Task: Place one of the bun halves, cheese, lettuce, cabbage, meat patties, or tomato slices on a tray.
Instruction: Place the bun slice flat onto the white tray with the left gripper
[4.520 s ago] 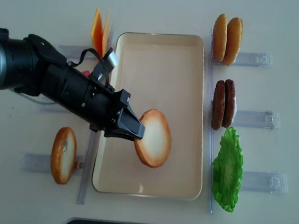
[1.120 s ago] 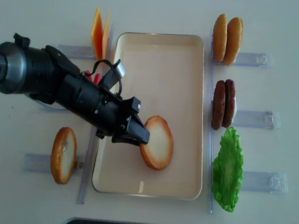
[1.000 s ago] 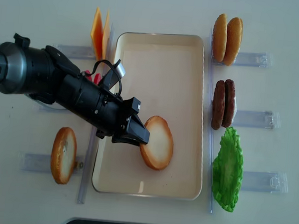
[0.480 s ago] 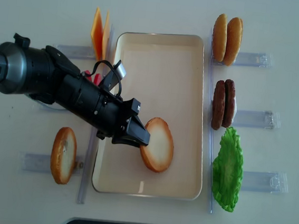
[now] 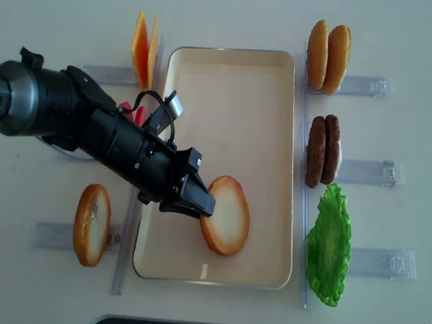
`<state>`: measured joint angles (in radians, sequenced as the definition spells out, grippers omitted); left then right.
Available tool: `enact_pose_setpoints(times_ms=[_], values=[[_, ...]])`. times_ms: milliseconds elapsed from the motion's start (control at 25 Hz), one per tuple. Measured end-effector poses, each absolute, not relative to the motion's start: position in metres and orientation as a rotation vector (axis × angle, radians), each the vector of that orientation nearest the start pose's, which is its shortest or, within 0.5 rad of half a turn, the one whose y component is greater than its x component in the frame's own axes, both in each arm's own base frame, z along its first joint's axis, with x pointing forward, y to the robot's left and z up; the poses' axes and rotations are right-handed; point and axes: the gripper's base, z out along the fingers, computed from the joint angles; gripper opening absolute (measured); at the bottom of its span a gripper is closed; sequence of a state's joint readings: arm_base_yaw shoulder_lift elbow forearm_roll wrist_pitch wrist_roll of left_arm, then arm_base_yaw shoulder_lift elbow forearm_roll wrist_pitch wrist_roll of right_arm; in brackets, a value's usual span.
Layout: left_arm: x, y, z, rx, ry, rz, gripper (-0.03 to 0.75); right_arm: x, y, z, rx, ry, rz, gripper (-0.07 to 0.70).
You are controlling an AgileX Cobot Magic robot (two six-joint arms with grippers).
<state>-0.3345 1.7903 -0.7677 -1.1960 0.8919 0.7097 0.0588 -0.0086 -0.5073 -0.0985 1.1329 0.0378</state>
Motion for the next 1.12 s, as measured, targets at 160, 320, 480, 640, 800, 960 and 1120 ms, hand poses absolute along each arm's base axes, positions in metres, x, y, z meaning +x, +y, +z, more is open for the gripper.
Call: enact_pose_setpoints(times_ms=[160, 320, 480, 640, 800, 960, 1120], values=[[0.2415, -0.1537, 0.1400, 0.183, 2.929, -1.288, 0.167, -0.0099, -0.0087, 0.2738, -0.012, 2.097, -0.061, 0.416], [0.2415, -0.1528, 0.1391, 0.200, 2.933, -1.265, 0.202, -0.0099, -0.0087, 0.2738, -0.012, 2.097, -0.061, 0.416], [0.2423, -0.1519, 0.1380, 0.208, 2.932, -1.237, 0.257, -0.0099, -0.0087, 0.2738, -0.012, 2.097, -0.061, 0.416], [0.2426, -0.1516, 0.1377, 0.219, 2.928, -1.229, 0.313, -0.0099, -0.0087, 0.2738, -0.012, 2.097, -0.061, 0.416], [0.2423, -0.1512, 0.1373, 0.231, 2.931, -1.221, 0.334, -0.0099, -0.0087, 0.2738, -0.012, 2.097, -0.061, 0.416], [0.2413, -0.1501, 0.1364, 0.265, 2.942, -1.200, 0.338, -0.0099, -0.0087, 0.2738, -0.012, 2.097, -0.061, 0.416], [0.2402, -0.1488, 0.1354, 0.301, 2.953, -1.178, 0.339, -0.0099, -0.0087, 0.2738, -0.012, 2.097, -0.061, 0.416]])
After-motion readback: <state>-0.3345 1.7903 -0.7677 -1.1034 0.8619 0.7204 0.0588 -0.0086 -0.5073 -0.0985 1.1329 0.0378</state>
